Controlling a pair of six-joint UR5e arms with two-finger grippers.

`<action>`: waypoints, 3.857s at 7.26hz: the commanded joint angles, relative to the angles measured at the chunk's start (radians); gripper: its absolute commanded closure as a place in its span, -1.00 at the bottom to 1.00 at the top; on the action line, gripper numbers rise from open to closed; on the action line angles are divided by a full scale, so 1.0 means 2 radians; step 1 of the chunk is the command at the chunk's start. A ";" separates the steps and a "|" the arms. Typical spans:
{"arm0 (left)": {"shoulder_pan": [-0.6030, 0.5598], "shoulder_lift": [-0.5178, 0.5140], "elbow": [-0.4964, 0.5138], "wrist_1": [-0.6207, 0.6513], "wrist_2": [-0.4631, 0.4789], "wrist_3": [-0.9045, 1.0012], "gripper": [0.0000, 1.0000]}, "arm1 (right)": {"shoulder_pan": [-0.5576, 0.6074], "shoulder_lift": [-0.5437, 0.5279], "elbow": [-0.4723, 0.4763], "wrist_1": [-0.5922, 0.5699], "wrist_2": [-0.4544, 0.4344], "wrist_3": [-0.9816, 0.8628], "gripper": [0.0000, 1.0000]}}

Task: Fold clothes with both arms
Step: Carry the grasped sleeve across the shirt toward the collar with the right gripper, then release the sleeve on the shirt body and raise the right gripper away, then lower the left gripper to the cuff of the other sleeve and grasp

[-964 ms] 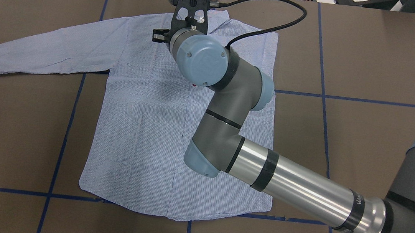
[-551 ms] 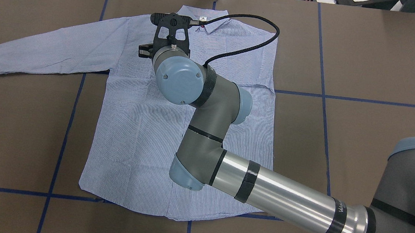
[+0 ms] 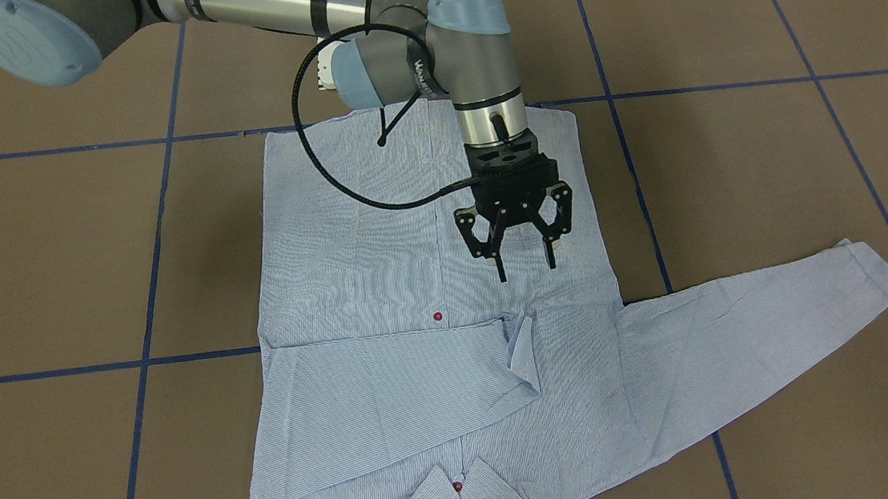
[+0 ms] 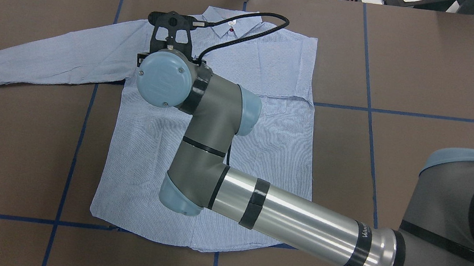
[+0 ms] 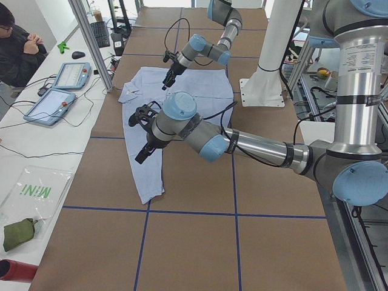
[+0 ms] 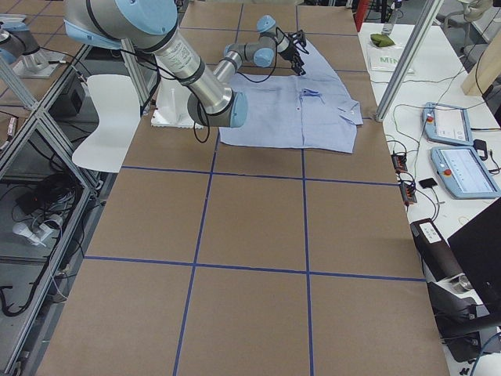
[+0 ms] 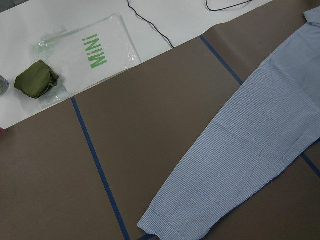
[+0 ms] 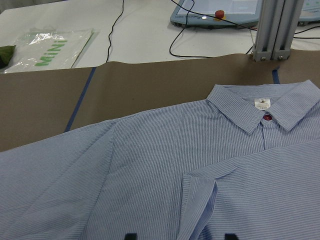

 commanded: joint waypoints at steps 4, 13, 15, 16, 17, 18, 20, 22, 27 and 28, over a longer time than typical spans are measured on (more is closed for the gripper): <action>0.002 -0.004 0.112 -0.165 0.002 -0.002 -1.00 | 0.106 -0.063 0.069 -0.081 0.164 -0.068 -1.00; 0.123 -0.007 0.267 -0.429 0.126 -0.313 -1.00 | 0.314 -0.317 0.329 -0.162 0.397 -0.322 -0.99; 0.189 -0.010 0.304 -0.491 0.210 -0.392 -1.00 | 0.349 -0.347 0.339 -0.162 0.424 -0.368 -0.99; 0.200 -0.023 0.330 -0.496 0.214 -0.396 -1.00 | 0.352 -0.349 0.342 -0.161 0.427 -0.374 -0.99; 0.212 -0.033 0.355 -0.510 0.215 -0.397 -1.00 | 0.351 -0.350 0.343 -0.160 0.427 -0.374 -0.99; 0.217 -0.037 0.368 -0.518 0.215 -0.400 -0.99 | 0.351 -0.351 0.344 -0.160 0.426 -0.374 -0.99; 0.224 -0.037 0.377 -0.527 0.215 -0.407 -0.99 | 0.351 -0.352 0.344 -0.159 0.425 -0.374 -0.99; 0.236 -0.038 0.383 -0.532 0.222 -0.407 -0.99 | 0.351 -0.352 0.345 -0.158 0.424 -0.373 -1.00; 0.248 -0.058 0.402 -0.532 0.223 -0.406 -0.99 | 0.350 -0.355 0.344 -0.155 0.422 -0.374 -1.00; 0.252 -0.058 0.403 -0.531 0.223 -0.406 -0.98 | 0.350 -0.355 0.344 -0.155 0.421 -0.375 -1.00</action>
